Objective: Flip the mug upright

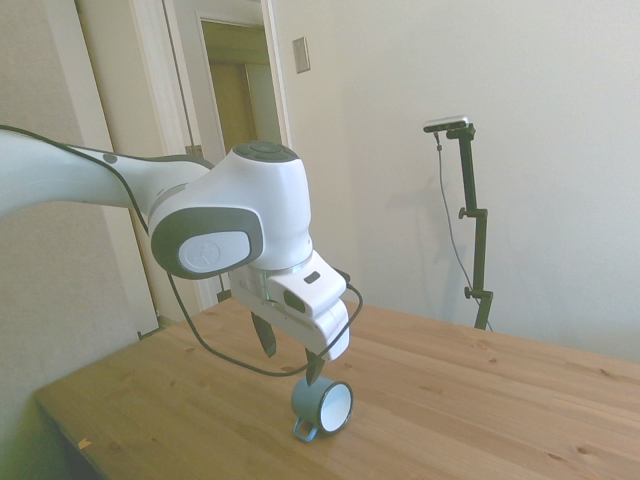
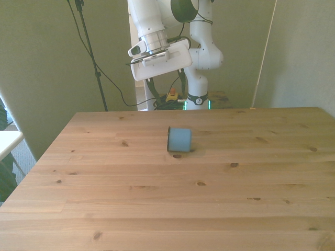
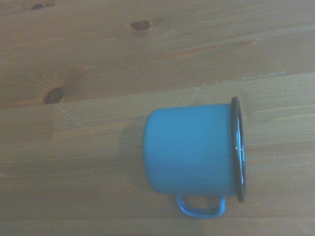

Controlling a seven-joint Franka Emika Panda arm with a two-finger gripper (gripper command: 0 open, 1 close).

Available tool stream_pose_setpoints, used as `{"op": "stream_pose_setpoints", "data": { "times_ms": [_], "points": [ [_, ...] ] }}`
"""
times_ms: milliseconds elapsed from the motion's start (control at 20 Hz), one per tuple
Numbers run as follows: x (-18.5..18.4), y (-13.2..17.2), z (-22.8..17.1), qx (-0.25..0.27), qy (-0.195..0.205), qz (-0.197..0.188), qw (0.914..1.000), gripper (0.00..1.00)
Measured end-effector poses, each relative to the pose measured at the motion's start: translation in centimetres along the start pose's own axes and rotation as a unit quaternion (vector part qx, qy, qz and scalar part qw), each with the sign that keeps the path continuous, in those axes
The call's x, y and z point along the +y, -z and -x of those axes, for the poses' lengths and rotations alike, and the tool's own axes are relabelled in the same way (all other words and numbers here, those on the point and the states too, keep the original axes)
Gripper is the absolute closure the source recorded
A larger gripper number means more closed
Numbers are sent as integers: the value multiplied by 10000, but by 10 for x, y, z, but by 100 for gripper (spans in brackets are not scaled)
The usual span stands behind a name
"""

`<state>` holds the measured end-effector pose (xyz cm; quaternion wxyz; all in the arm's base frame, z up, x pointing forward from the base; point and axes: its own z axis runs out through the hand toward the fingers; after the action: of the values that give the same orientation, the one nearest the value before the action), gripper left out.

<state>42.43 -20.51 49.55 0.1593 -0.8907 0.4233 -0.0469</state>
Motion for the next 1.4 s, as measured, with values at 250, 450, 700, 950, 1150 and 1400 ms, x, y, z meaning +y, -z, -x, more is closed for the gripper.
{"op": "stream_pose_setpoints", "data": {
  "times_ms": [250,450,700,950,1150,1400],
  "points": [
    [28,4,-64,-128,-82,-343,9993,0],
    [40,-13,-98,-706,66,-589,9957,0],
    [45,-46,-128,-1144,341,-791,9897,0],
    [47,-75,-141,-1446,646,-976,9825,0],
    [46,-101,-142,-1752,746,-1158,9749,0],
    [36,-111,-130,-2123,890,-1465,9621,0]
  ]
}}
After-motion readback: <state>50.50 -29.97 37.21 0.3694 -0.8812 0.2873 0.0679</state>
